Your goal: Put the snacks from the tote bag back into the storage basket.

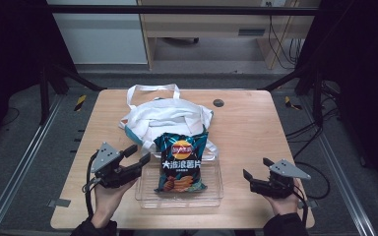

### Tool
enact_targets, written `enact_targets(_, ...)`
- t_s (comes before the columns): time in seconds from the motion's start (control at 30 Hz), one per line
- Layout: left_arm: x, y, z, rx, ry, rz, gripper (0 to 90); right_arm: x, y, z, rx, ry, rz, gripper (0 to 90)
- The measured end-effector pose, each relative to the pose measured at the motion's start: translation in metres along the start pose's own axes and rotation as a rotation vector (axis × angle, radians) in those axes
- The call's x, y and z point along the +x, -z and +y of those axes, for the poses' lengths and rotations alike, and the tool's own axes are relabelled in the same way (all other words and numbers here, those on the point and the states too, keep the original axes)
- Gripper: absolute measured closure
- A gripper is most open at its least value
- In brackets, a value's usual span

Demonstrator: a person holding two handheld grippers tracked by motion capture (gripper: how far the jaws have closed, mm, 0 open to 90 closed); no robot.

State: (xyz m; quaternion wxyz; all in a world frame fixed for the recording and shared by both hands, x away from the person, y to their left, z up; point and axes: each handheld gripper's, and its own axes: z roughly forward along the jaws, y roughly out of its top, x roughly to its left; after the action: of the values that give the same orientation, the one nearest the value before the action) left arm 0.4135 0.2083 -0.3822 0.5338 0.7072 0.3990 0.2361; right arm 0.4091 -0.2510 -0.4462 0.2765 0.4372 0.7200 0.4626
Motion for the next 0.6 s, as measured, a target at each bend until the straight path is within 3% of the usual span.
enact_targets(0.27,0.014,0.003,-0.015,0.035,0.008,0.053,37.1,-0.001,0.001,0.000,-0.008,-0.004,-0.002,16.2)
enact_targets(0.53,0.028,0.010,-0.037,0.080,-0.031,0.112,33.8,-0.002,0.002,-0.001,-0.007,-0.005,-0.007,16.1)
enact_targets(0.6,0.032,0.011,-0.040,0.088,-0.024,0.118,32.9,-0.002,0.002,-0.001,-0.005,-0.007,-0.008,16.0)
